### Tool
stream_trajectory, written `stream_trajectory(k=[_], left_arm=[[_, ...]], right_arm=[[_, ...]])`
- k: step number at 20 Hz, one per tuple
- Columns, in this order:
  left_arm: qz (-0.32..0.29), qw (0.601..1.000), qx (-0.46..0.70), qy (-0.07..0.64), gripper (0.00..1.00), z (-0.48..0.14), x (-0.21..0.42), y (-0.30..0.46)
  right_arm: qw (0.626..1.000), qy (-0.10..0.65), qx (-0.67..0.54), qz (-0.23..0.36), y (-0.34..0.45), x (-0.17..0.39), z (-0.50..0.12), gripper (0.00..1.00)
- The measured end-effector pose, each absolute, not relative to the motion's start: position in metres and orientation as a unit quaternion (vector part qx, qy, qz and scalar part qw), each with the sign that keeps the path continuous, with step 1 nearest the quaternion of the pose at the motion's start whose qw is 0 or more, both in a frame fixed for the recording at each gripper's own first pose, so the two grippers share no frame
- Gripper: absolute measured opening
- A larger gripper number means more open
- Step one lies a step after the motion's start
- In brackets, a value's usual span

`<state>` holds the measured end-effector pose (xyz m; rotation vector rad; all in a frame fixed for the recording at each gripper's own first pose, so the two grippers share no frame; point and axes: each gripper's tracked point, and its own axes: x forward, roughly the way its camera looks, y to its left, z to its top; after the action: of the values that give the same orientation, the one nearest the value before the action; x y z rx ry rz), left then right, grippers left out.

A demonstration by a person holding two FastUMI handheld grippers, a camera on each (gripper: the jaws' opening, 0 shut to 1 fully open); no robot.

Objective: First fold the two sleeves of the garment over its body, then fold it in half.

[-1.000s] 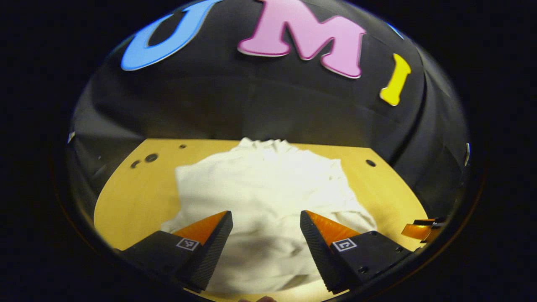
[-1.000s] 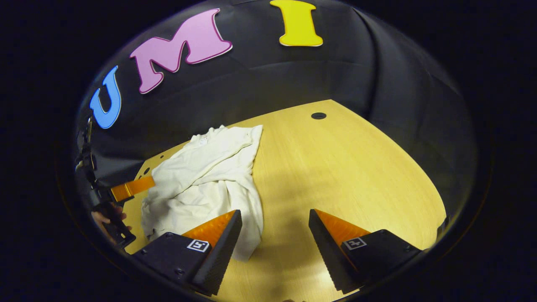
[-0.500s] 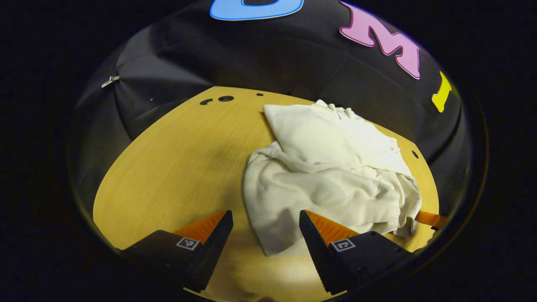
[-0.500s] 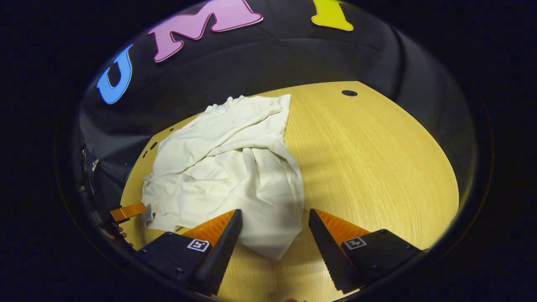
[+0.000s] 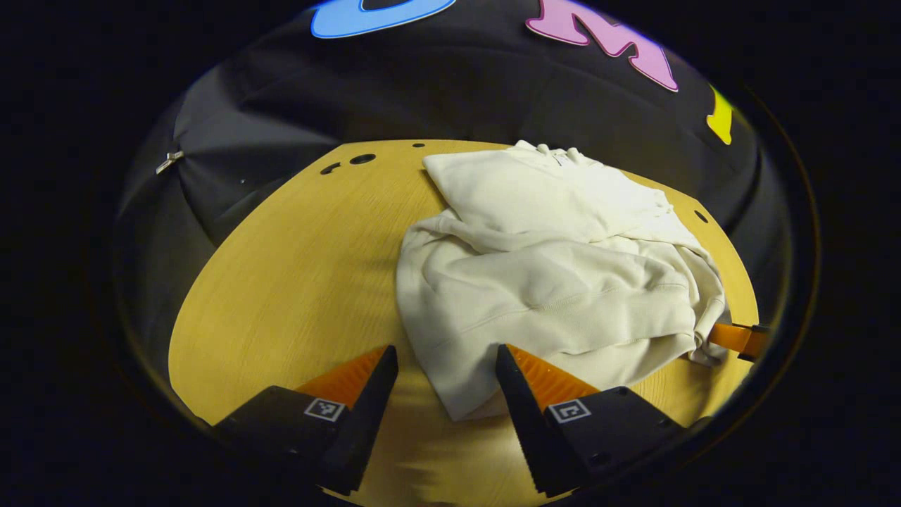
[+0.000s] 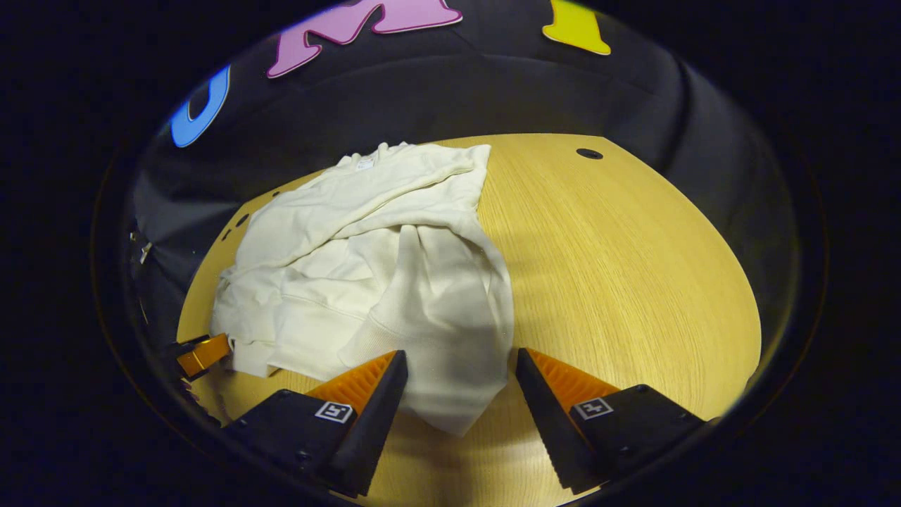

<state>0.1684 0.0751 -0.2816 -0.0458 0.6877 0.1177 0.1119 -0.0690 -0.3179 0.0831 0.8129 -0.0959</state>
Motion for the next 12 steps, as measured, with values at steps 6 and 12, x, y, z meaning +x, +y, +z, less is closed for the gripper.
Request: stream_trajectory(k=[6, 12], left_arm=[[0.018, 0.947, 0.015, 0.321, 0.17, -0.282, 0.174, 0.05], [-0.003, 0.944, 0.008, 0.33, 0.06, -0.279, 0.174, 0.037]], right_arm=[[0.917, 0.396, 0.04, -0.015, -0.046, 0.11, -0.32, 0.21], [0.912, 0.405, 0.07, 0.012, -0.047, 0.114, -0.319, 0.07]])
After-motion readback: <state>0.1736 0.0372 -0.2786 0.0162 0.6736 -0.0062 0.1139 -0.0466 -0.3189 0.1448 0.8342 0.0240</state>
